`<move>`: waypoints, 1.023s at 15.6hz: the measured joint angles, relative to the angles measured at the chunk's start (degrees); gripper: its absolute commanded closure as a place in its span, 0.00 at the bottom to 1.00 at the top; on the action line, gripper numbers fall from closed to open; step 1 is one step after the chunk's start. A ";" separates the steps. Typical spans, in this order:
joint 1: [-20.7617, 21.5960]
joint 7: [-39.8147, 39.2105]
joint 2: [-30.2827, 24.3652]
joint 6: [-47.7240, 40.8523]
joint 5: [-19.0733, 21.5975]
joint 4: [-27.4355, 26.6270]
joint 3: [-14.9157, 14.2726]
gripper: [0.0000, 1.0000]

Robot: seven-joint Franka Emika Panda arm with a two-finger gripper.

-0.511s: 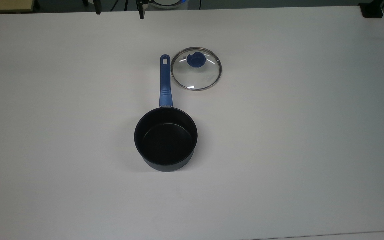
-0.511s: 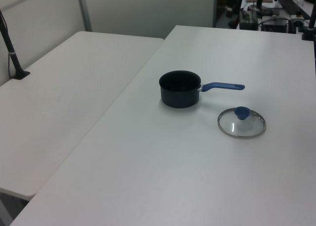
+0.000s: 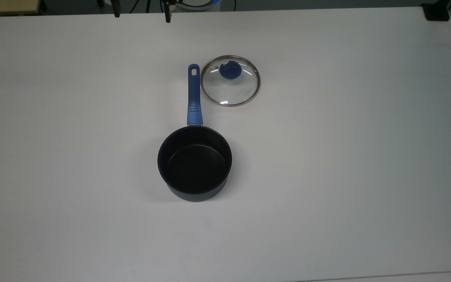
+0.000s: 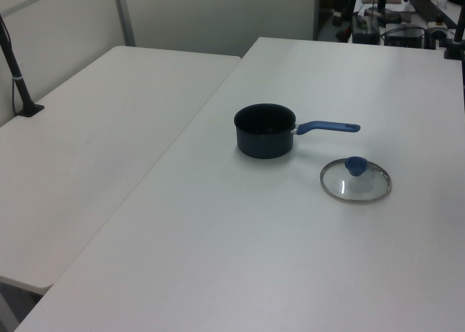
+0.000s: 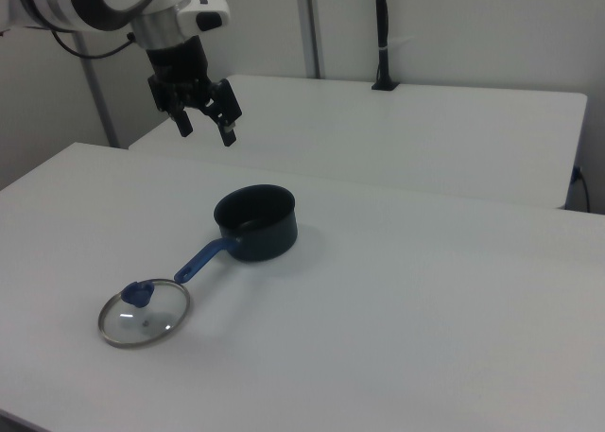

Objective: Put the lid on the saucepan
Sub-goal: 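Move the gripper toward the glass lid's blue knob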

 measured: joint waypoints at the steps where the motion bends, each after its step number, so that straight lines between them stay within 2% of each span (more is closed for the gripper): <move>1: 0.00 -0.04 0.00 -0.14 0.00 -0.01 -0.01 0.00; 3: 0.02 -3.24 0.02 -2.43 0.00 -0.19 -0.01 0.00; 6: 0.10 -18.35 -0.17 -12.64 -0.01 -0.32 0.02 0.00; 8: 0.12 -23.38 -1.16 -18.61 0.00 -1.14 0.75 0.00; 10: 0.13 -22.26 -3.95 -19.50 0.02 -5.76 3.23 0.00; 12: 0.29 -17.65 -8.25 -15.97 0.18 -14.25 6.95 0.00; 14: 0.49 -10.36 -11.89 -8.94 0.77 -23.80 11.54 0.00; 16: 0.80 -0.81 -12.98 0.85 1.70 -31.99 16.05 0.00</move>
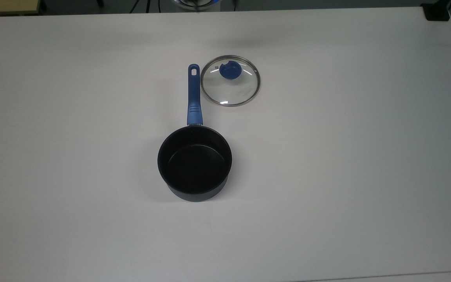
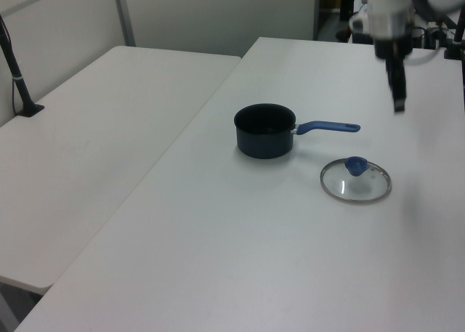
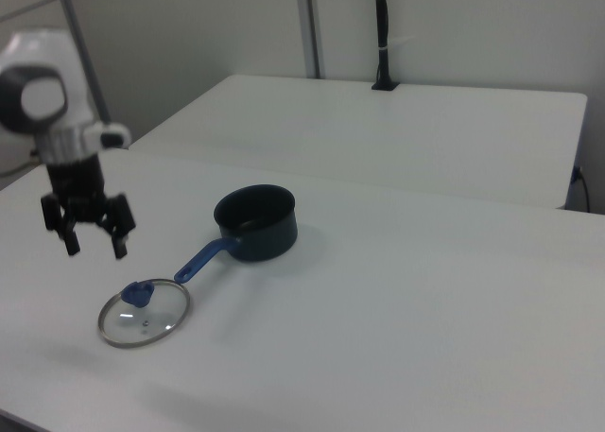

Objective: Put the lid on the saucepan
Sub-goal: 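Lower the gripper and grasp the blue knob of the glass lid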

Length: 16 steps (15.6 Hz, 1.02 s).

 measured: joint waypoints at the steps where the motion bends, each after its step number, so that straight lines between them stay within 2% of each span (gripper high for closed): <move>1: 0.20 4.52 0.46 5.36 0.13 -3.33 1.90 0.00; 4: 0.32 12.10 5.18 18.61 0.12 -8.78 6.04 0.00; 9: -0.62 12.48 12.23 26.56 -4.26 -8.35 6.17 0.00; 12: -1.64 12.45 13.17 27.52 -6.58 -7.72 6.10 0.08; 14: -2.30 12.41 13.49 27.52 -7.66 -7.48 6.09 0.21; 16: -2.43 12.39 14.07 27.53 -8.39 -7.46 6.09 0.29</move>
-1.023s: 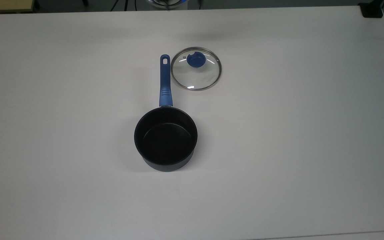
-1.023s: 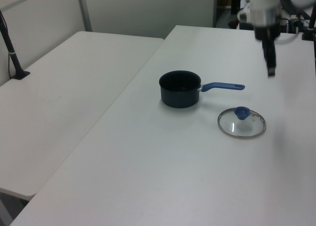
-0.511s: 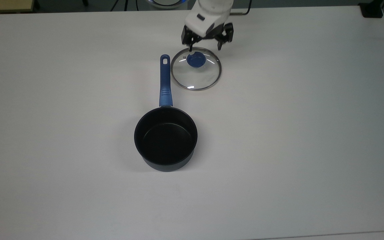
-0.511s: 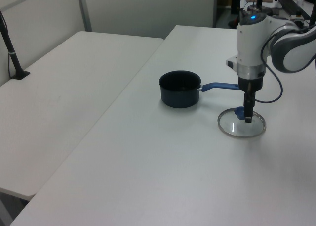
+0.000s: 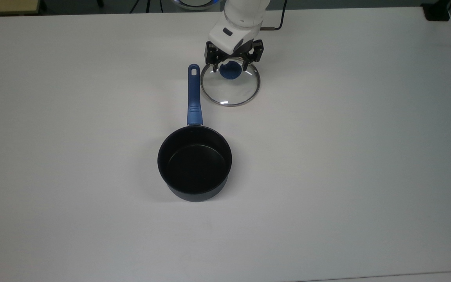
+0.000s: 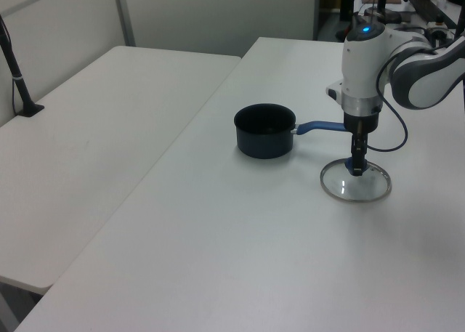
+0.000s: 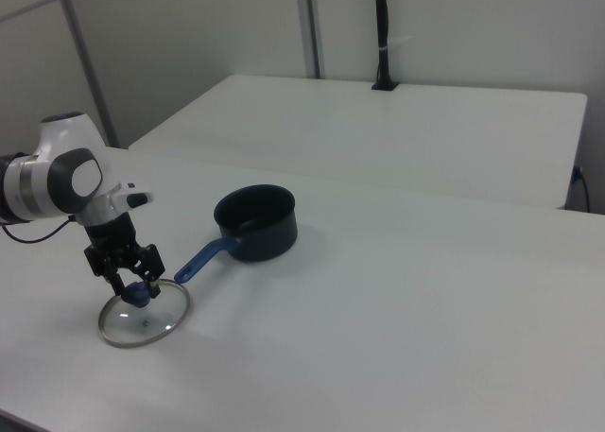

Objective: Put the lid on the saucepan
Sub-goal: 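Lower the gripper and grasp the blue knob of the glass lid, then lift the glass lid up off the table by its knob, then carry the lid over the saucepan and lower it onto the rim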

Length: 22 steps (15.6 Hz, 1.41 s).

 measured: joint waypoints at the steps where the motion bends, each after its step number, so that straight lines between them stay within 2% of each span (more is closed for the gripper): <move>1: 0.00 0.00 0.45 0.20 -0.37 0.00 0.00 0.33; 4: -0.08 0.00 1.63 1.07 -0.80 0.10 0.00 0.48; 9: 0.36 0.00 1.46 -1.34 -0.80 1.25 0.14 0.50; 14: 2.86 0.24 -0.83 -11.78 -0.46 8.47 4.66 0.49; 16: 2.77 0.32 -0.84 -15.00 1.38 13.56 5.09 0.49; 18: 1.55 0.32 0.36 -19.56 2.86 20.94 4.22 0.49; 20: -0.33 0.30 3.12 -23.15 3.20 29.74 1.92 0.49; 22: -1.41 0.21 6.78 -24.14 3.21 37.17 -2.03 0.49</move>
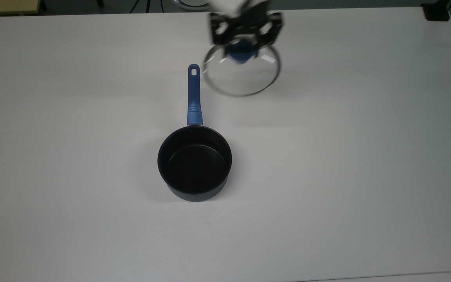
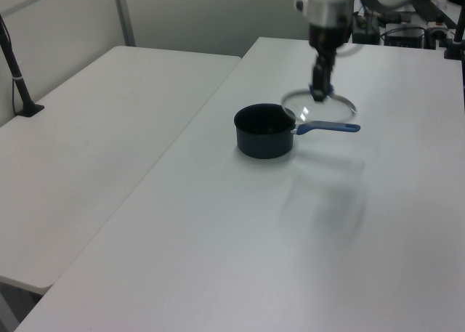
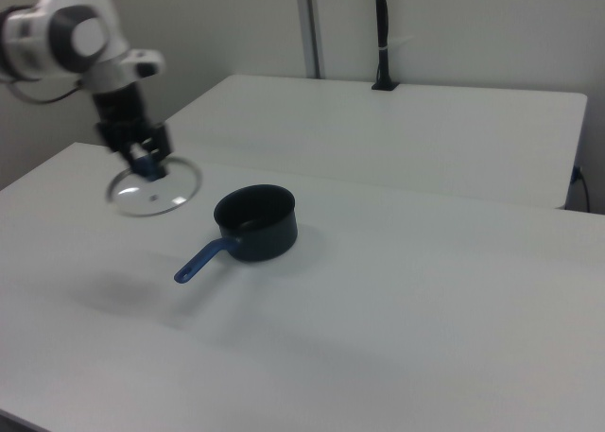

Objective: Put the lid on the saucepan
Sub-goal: 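Carry the lid over the saucepan and lower it onto the rim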

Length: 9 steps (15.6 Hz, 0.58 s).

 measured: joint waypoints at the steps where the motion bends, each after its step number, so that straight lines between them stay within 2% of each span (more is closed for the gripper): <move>1: -0.28 0.00 1.96 -0.01 -0.01 2.89 -2.08 0.49; 3: -0.48 1.03 6.24 0.00 -0.11 8.38 -5.82 0.49; 5: -0.46 1.88 10.56 0.02 -0.75 13.13 -7.89 0.49; 9: 0.05 4.46 16.90 2.27 -1.60 16.44 -8.29 0.49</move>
